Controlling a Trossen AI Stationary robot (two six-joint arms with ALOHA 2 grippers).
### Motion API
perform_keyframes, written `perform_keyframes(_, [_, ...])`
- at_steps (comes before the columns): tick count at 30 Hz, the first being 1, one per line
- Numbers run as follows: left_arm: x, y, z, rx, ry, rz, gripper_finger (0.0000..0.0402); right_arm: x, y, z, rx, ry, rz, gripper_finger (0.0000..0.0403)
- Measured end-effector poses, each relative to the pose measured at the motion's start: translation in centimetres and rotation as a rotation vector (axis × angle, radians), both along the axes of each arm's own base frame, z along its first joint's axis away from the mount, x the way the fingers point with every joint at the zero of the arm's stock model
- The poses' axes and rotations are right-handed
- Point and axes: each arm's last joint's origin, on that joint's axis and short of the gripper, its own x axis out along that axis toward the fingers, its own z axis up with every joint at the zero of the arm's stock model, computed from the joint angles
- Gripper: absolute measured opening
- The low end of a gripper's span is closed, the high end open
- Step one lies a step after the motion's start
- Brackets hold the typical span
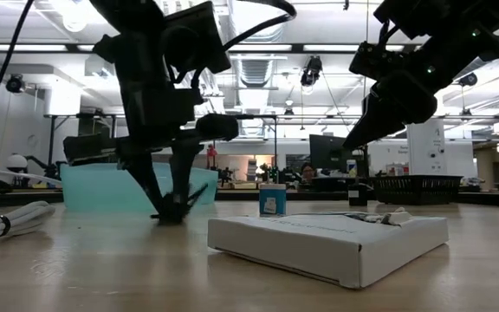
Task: Pick and place items into bin
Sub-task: Put the large black charger cable into the green bin
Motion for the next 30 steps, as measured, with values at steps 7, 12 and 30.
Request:
perform_keyframes(7, [0.2,0.0,0.6,-0.003,-0.036,-0.022,0.0024,0.0,0.0,0.0,0.0,0.001,0.0,0.0082])
perform_keyframes(12, [0.7,-0.1,2.5,-0.005,-0.099,-0.034,0.0024,0.0,0.0,0.0,0.0,0.001,0.0,0.0082])
perform_keyframes(30, [-2.1,2.9,12.1,0.209,-0.439,0.242,0.0024,0.1,0.0,0.1,-0.002,-0.009,0.003,0.0082])
